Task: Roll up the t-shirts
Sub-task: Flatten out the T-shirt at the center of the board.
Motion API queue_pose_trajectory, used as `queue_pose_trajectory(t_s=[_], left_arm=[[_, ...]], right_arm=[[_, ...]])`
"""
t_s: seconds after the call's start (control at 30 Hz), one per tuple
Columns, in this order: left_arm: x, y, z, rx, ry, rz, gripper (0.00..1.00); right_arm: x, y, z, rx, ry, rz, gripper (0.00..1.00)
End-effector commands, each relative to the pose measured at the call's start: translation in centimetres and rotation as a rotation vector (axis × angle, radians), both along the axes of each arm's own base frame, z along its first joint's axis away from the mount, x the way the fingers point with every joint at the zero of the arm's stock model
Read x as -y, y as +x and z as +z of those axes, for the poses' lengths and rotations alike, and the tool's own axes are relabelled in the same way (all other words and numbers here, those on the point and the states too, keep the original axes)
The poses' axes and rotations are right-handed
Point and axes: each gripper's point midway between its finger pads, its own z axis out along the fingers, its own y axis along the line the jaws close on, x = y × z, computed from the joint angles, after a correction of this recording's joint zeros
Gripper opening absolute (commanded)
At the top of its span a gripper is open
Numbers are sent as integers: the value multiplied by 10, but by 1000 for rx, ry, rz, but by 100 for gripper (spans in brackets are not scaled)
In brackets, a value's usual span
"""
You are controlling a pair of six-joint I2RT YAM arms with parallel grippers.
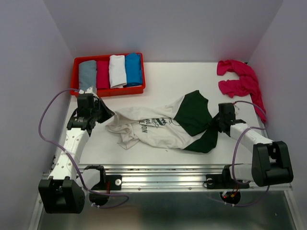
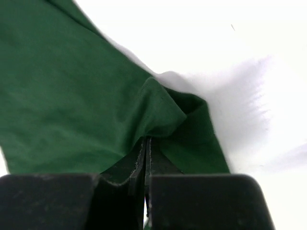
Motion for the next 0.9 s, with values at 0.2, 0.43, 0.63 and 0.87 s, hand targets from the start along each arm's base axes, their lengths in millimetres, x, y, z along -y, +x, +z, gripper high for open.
queue_pose_trajectory(t_s=[0.2, 0.43, 0.63, 0.87], left_arm=[[-2, 6, 20, 69, 19, -6, 0], [-5, 7, 25, 76, 34, 6, 0], [-7, 7, 22, 72, 45, 7, 0], [-13, 1, 7, 38, 64, 38, 0]], right_arm=[[-11, 43, 142, 372, 32, 52, 1], [-18, -6, 128, 318, 100, 77, 1], [-19, -33, 82, 235, 141, 46, 1], [-16, -13, 107, 293, 127, 28, 1]])
